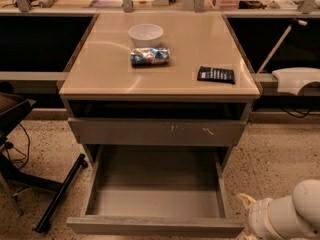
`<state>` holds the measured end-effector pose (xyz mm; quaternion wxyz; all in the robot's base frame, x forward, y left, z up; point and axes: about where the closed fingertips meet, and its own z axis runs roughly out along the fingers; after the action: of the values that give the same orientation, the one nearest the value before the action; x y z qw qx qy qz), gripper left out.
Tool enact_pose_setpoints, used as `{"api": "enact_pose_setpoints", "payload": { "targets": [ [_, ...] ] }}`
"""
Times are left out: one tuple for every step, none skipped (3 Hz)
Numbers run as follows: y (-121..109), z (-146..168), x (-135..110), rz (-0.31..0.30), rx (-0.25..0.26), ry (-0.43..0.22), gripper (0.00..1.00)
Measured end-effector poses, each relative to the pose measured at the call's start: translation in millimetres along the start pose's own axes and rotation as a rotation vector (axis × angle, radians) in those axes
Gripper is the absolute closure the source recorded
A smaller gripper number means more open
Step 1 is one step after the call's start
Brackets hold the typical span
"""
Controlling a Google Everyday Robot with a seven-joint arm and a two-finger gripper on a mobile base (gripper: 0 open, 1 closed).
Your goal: Close middle drawer
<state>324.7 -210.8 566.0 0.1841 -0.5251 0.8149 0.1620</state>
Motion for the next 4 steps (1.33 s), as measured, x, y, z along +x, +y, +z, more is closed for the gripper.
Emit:
{"api": "enact_pose_setpoints", "payload": {
  "targets": [
    [34.5, 8.2, 13.2, 0.023, -0.052, -0.001, 0.0],
    [64.5, 21.4, 25.8, 0.039, -0.116, -0.005, 0.0],
    [78.8, 40.9, 37.2, 0.058, -0.141, -0.035, 0.0],
    [82.0, 50.8, 37.1, 0.063, -0.14, -0.027, 0.0]
  ]
}}
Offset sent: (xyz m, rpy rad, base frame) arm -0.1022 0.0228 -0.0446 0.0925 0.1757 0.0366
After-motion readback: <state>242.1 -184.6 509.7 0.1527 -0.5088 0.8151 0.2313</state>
